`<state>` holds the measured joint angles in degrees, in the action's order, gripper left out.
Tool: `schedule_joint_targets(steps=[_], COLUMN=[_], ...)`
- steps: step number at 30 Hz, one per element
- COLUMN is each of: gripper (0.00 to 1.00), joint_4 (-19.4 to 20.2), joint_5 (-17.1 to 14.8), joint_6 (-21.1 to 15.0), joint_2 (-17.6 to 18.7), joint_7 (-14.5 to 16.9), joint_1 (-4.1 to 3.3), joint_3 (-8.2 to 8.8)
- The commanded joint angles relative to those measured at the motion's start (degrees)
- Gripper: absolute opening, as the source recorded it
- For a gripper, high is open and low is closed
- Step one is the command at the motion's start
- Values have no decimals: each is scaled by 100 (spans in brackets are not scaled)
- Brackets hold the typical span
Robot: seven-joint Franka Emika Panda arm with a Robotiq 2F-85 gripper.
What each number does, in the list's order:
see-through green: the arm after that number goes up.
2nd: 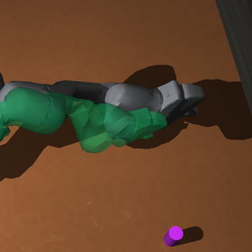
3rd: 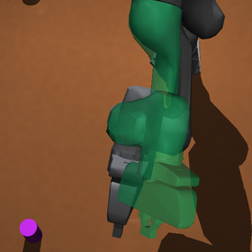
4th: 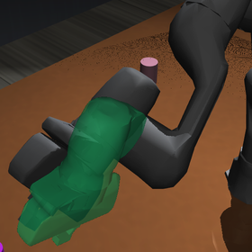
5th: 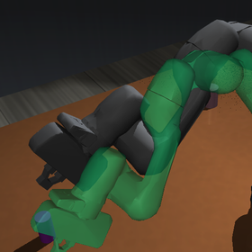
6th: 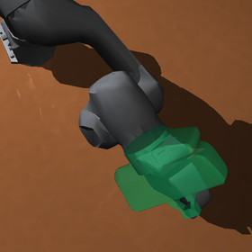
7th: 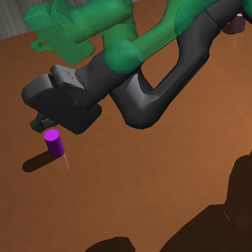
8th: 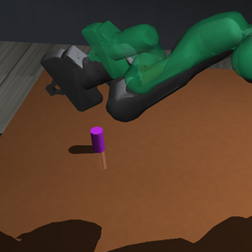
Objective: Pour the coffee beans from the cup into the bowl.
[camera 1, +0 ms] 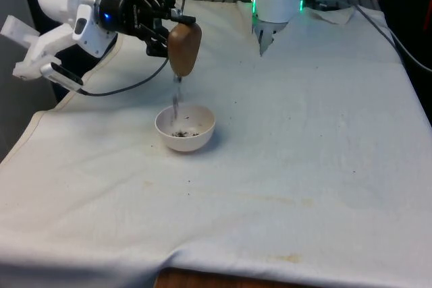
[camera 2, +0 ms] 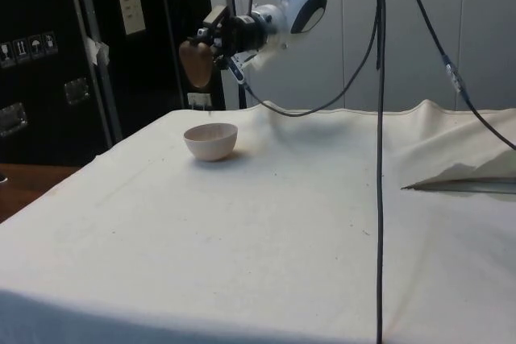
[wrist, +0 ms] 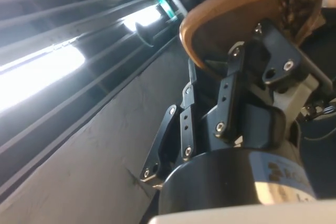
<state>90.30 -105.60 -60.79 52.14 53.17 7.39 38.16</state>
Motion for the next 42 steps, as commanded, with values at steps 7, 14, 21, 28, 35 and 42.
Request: schedule_joint_targets(steps=[7,14,21,28,35,42], gripper=[0,0,0,0,0,0], joint_4=[-17,-34,29,74,92,97], joint_5=[-269,-481,-619,-751,-791,-779], joint_6=[160,304,413,487,481,487], joint_2=[92,138,138,160,195,189], joint_7=[-126,-390,-607,-837,-934,-888], joint_1=[34,74,69,69,52,34], joint_3=[11,-29,-40,-57,-46,-29])
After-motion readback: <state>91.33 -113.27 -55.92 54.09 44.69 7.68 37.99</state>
